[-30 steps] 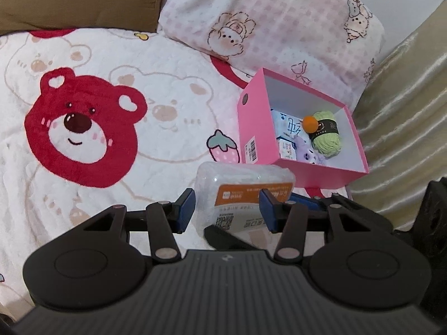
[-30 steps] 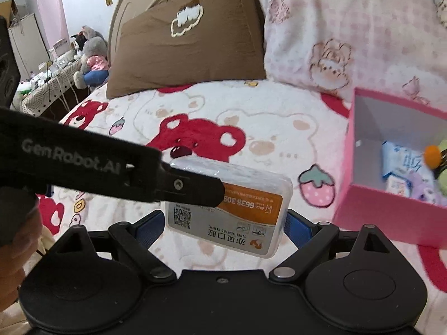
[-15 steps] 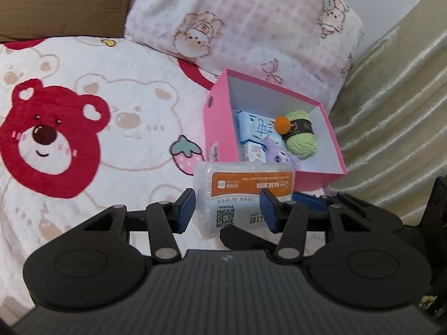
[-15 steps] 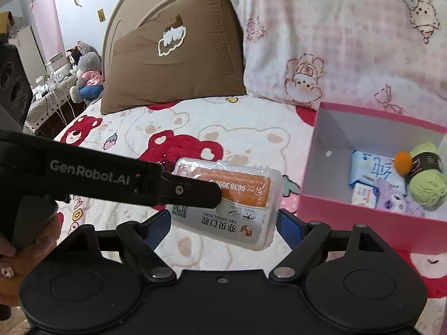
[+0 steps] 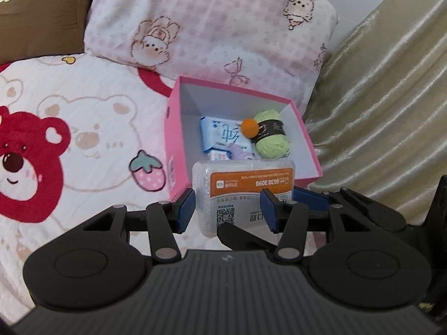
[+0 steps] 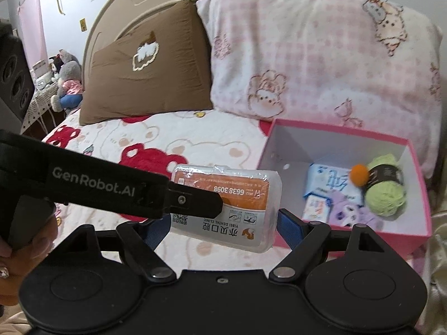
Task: Organize objects
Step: 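Lift the clear card box with the left gripper toward the pink box, then lower the clear card box into the pink box beside the yarn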
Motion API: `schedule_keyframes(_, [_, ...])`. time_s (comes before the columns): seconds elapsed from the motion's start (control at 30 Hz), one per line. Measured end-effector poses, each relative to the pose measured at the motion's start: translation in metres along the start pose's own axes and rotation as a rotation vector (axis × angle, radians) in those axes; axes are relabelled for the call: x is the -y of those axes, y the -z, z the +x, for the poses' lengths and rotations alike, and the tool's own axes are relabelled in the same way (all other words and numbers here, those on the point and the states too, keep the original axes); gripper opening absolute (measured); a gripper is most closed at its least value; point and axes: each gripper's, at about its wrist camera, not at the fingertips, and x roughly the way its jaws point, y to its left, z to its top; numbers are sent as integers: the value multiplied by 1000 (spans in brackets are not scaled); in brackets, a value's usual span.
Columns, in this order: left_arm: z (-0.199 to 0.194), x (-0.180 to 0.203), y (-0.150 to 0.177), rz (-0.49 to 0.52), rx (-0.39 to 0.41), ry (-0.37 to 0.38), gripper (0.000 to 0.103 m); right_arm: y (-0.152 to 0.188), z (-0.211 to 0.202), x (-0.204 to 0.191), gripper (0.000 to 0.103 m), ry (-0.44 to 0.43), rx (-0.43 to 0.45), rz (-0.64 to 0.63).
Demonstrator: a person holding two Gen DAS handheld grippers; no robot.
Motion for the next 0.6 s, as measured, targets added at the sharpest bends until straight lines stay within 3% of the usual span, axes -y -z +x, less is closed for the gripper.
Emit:
schedule_keyframes(0.23, [13,24,-20,-8,10,59,48,-11,-14,31,85,43,74,34])
schedule_keyframes(0.4, [33,36,-40,-12,23,76,48,-17,-15,58,75,84,118,59])
schedule_keyframes(0.6, [69,46,-59,-53,16,101,48,-23,-8,96,70,97,131,122])
